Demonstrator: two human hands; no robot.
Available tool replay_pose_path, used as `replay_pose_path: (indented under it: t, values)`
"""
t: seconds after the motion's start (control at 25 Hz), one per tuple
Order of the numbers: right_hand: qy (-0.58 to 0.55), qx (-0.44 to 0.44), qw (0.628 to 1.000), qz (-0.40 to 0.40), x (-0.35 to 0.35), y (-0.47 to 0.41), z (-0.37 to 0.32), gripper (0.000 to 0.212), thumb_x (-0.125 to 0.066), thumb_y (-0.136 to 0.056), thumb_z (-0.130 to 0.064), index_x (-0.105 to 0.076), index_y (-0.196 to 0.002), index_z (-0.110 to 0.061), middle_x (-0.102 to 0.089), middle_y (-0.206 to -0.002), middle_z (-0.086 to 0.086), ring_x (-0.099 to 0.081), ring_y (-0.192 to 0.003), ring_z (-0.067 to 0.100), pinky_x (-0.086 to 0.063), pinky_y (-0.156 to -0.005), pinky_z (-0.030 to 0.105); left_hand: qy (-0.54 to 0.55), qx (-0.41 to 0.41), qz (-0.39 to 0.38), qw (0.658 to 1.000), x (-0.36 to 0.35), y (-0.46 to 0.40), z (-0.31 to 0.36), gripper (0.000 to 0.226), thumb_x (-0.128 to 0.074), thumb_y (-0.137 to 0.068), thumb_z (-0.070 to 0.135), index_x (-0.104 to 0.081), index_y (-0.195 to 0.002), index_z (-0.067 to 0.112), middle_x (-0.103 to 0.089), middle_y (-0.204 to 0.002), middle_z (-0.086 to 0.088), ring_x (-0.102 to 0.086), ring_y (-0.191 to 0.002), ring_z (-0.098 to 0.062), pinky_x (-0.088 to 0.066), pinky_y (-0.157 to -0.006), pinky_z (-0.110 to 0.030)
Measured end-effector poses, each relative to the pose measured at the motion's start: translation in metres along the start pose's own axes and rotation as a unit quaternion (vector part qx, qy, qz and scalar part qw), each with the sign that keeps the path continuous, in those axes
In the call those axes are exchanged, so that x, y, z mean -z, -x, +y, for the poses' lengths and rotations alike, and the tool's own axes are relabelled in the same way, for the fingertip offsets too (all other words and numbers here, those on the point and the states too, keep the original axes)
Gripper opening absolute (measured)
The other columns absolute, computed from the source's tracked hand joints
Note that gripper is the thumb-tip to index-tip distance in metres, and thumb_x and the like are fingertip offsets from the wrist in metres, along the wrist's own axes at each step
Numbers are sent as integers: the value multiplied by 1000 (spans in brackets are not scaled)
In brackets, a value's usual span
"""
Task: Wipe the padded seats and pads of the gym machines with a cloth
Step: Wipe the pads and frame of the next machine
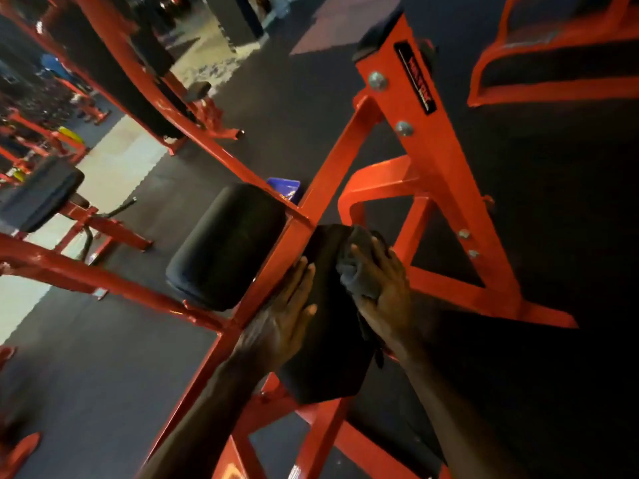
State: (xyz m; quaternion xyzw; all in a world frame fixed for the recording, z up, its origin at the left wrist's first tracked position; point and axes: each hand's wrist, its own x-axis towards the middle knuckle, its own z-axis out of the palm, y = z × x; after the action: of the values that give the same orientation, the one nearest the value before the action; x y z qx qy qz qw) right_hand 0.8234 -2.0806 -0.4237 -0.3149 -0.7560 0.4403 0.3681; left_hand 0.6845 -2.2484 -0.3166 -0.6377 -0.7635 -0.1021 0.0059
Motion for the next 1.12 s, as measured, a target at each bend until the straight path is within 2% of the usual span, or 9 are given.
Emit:
replay_pose_path:
  t: [0.08, 0.16, 0.28, 0.4, 0.6, 0.68, 0.8, 0.92, 1.12]
  values:
    - [161, -5, 986, -48, -8, -8, 4, 96, -65, -84, -64, -9, -161, -58, -6, -176, -9, -18, -160, 37, -32, -116, 66, 19, -2, -14, 1000, -5, -4, -1, 61, -49, -109, 20, -29, -162, -2, -20, -174, -16, -18, -162, -26, -16, -132, -36]
    - [187, 2, 981, -59, -10, -18, 3, 97, -58, -84, -74, -2, -161, -58, 2, -176, -11, -12, -161, 38, -33, -113, 67, 25, 8, -25, 999, -6, -4, -4, 61, -45, -110, 23, -26, -163, 0, -18, -175, -15, -16, -163, -26, -17, -132, -38]
    - [140, 31, 990, 3, -15, -21, 16, 92, -59, -84, -52, -20, -166, -38, -13, -176, 0, -21, -160, 31, -38, -114, 61, 45, 11, -30, 998, -9, -5, -6, 61, -43, -110, 25, -25, -164, 1, -17, -175, -11, -15, -163, -24, -17, -132, -36]
    - [21, -38, 992, 118, -30, 1, 34, 84, -60, -79, -21, -41, -160, -14, -34, -169, 11, -34, -155, 31, -39, -115, 60, 47, -5, -10, 999, -13, -3, -9, 61, -51, -109, 19, -29, -163, 0, -22, -174, -12, -19, -162, -26, -28, -129, -45]
    - [21, -29, 992, 118, -33, 2, 14, 85, -59, -73, -19, -46, -157, -19, -43, -164, 8, -41, -152, 29, -39, -117, 57, 49, -11, 9, 999, -20, 0, -14, 62, -50, -109, 24, -28, -164, 4, -21, -174, -11, -20, -162, -27, -35, -124, -56]
    - [-36, -88, 987, 132, -26, -22, 31, 75, -58, -77, -19, -53, -151, -19, -51, -158, 9, -49, -146, 31, -42, -116, 57, 50, -15, 18, 998, -23, 1, -15, 63, -49, -109, 26, -27, -165, 5, -21, -175, -10, -19, -162, -26, -34, -125, -56]
    - [-70, -130, 977, 156, -37, -2, 43, 56, -57, -81, -15, -62, -136, -13, -58, -149, 16, -55, -139, 36, -42, -116, 58, 57, -9, 28, 998, -22, 2, -13, 63, -48, -109, 27, -28, -165, 7, -21, -175, -8, -17, -163, -21, -25, -131, -43]
    - [-44, -94, 985, 136, -37, 8, 29, 73, -57, -76, -11, -56, -149, -15, -50, -159, 8, -46, -148, 28, -35, -123, 41, 44, -11, 39, 998, -21, 1, -11, 63, -50, -108, 25, -30, -164, 6, -23, -174, -8, -16, -163, -18, -17, -131, -29]
    - [-141, -190, 952, 193, -30, 9, 23, 57, -55, -82, -13, -60, -138, -21, -60, -147, 5, -54, -139, 22, -39, -120, 49, 55, -17, 37, 998, -23, 1, -14, 63, -49, -108, 25, -29, -164, 6, -23, -174, -8, -14, -163, -15, -17, -131, -26]
